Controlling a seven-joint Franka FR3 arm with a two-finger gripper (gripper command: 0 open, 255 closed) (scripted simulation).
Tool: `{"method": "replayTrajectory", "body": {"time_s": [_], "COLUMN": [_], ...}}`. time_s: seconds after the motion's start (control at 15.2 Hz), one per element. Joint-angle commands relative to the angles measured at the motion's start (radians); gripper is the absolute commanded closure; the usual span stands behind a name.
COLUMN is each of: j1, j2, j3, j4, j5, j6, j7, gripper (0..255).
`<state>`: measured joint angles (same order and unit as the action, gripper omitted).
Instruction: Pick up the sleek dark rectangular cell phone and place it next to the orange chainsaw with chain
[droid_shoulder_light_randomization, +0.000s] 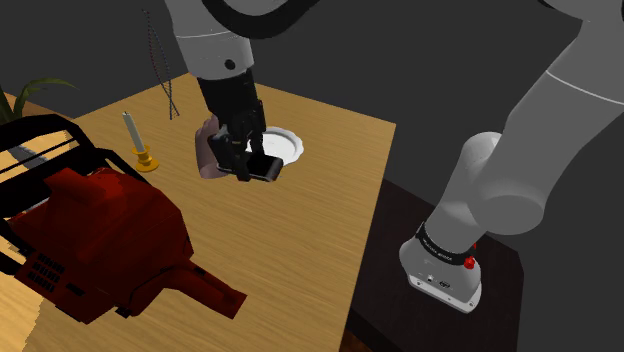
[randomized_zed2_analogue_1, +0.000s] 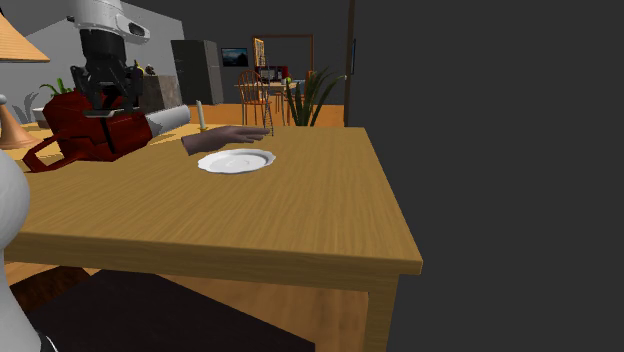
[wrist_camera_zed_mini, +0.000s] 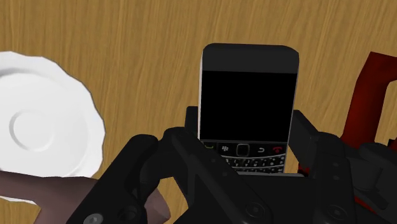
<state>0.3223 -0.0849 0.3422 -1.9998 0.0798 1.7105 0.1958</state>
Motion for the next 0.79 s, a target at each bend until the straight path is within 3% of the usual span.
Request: {"method": "replayTrajectory", "body": {"time_s": [0.0, 0.73], "j1": [0.001, 0.003], "j2": [0.007, 0.051], "j3": [0.001, 0.007], "j4": [-0.02, -0.124], "j5": [-0.002, -0.012], "j6": [0.027, 0.173], "j7": [0.0, 0.005], "gripper": [255, 255]}}
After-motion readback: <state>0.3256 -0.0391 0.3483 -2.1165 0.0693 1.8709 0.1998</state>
